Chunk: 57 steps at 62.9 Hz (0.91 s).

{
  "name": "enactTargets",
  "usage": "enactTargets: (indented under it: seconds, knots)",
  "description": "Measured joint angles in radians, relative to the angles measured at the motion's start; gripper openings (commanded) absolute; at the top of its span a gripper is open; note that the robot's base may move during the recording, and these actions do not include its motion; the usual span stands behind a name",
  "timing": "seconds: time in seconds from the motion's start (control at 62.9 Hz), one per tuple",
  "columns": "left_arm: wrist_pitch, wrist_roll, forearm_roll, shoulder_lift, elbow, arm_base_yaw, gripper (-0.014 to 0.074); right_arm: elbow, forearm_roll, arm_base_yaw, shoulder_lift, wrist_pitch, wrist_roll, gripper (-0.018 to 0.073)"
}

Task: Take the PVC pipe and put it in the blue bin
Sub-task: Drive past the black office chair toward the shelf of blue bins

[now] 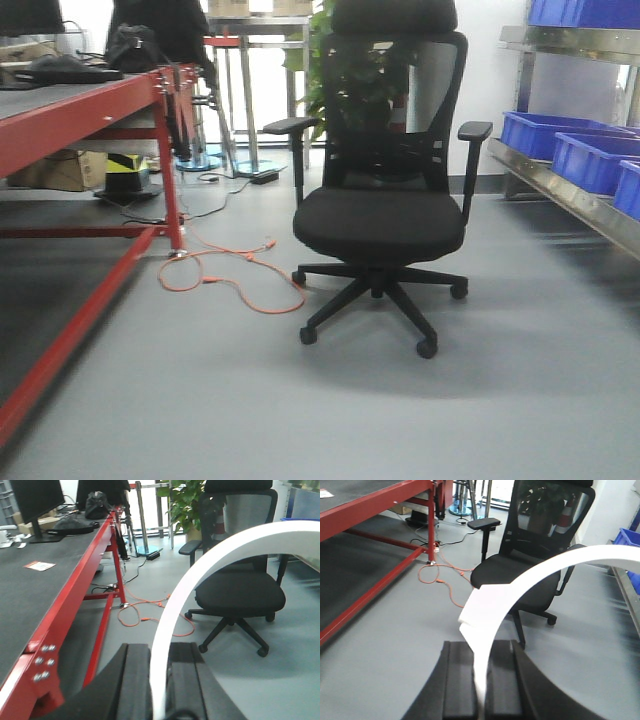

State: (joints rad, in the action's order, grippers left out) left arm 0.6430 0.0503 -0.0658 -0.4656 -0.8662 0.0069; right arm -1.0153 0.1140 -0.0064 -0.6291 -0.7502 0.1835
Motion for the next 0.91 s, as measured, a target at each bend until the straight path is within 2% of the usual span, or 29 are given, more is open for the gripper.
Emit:
enactTargets:
  seconds: [0.906]
  knots:
    - [0.0, 0.0, 0.0, 0.0, 0.0, 0.0, -0.0111, 0.0, 0.0, 0.0, 0.0, 0.0, 0.0, -0.0168]
